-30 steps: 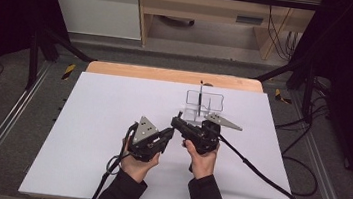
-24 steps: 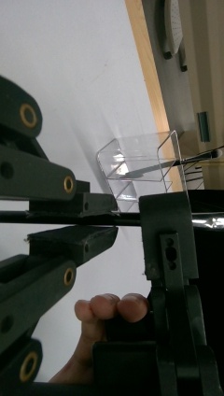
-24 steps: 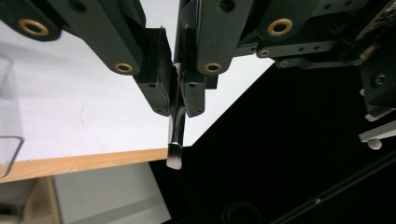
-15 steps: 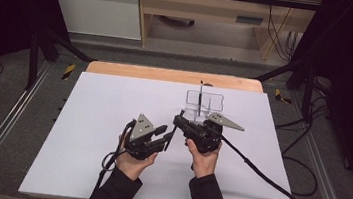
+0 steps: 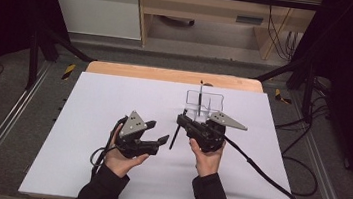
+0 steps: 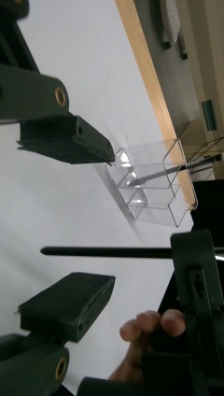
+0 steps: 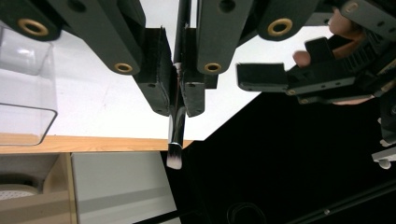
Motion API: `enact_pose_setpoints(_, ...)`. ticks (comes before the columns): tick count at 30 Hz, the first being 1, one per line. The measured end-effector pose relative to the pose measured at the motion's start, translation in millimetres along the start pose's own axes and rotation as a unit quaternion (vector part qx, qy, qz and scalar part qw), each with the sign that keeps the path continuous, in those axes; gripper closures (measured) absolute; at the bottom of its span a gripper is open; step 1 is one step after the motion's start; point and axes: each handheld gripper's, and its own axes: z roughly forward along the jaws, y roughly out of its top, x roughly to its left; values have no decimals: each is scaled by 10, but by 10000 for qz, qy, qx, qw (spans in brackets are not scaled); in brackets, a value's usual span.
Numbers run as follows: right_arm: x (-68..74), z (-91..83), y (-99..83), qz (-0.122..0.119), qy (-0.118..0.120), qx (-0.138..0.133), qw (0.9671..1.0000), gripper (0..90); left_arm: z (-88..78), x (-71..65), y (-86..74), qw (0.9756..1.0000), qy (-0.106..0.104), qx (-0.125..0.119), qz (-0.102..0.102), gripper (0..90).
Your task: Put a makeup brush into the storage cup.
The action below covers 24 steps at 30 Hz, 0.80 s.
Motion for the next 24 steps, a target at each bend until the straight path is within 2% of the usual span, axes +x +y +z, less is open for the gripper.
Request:
enact_pose_setpoints(7, -18, -43, 42, -123, -50, 7, 9999, 839, -104, 119, -59, 9999, 104, 48, 49, 225)
enact_pose_setpoints(24, -95, -163, 161, -561, -343, 51, 9978, 839, -354, 411, -271, 9989, 423, 219, 48, 136)
